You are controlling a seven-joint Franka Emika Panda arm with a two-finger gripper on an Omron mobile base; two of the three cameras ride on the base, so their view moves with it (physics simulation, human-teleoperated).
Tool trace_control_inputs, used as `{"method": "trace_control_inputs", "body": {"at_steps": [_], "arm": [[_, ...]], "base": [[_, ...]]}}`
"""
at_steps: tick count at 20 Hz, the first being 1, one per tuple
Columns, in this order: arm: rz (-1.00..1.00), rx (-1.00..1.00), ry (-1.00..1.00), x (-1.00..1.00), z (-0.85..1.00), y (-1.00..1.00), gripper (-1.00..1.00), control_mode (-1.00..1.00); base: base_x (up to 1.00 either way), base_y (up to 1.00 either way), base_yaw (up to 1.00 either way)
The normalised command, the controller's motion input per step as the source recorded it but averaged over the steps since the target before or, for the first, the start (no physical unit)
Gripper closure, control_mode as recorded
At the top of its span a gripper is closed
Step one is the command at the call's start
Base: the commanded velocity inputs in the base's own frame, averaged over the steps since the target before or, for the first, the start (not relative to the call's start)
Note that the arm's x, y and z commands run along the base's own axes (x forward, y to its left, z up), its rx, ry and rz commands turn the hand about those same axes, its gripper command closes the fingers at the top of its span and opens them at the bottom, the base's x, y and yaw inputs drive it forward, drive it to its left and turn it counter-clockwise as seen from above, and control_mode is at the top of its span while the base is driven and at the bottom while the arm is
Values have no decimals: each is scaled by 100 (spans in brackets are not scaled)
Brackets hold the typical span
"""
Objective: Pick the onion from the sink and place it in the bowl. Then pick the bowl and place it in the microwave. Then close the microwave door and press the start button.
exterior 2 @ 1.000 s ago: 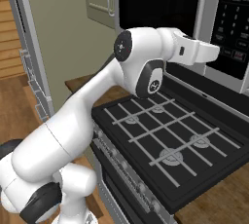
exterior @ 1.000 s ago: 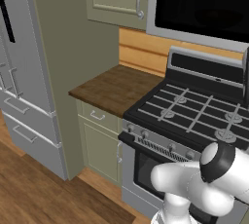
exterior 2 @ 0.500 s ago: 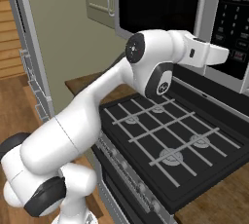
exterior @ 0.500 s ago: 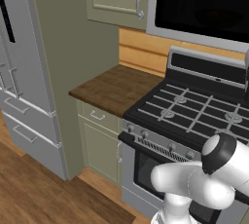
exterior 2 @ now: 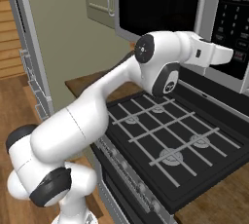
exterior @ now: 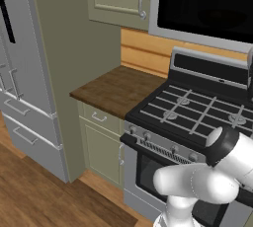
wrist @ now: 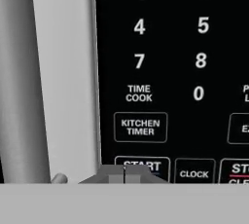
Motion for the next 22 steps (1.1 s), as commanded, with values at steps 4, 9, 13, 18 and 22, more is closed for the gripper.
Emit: {"method": "trace_control_inputs", "body": {"at_steps": [4,9,13,18,22], "arm": [[6,0,-2,13,-24,-2,100,-100],[8,3,-8,30,-9,-27,100,-100],[12,9,-10,22,0,-51,100,-100],[15,9,-7,30,-1,-61,100,-100],[20,14,-7,40,0,-71,100,-100]], "base": [[0,0,0],[0,0,0],[0,0,0],[0,0,0],[0,0,0]]}}
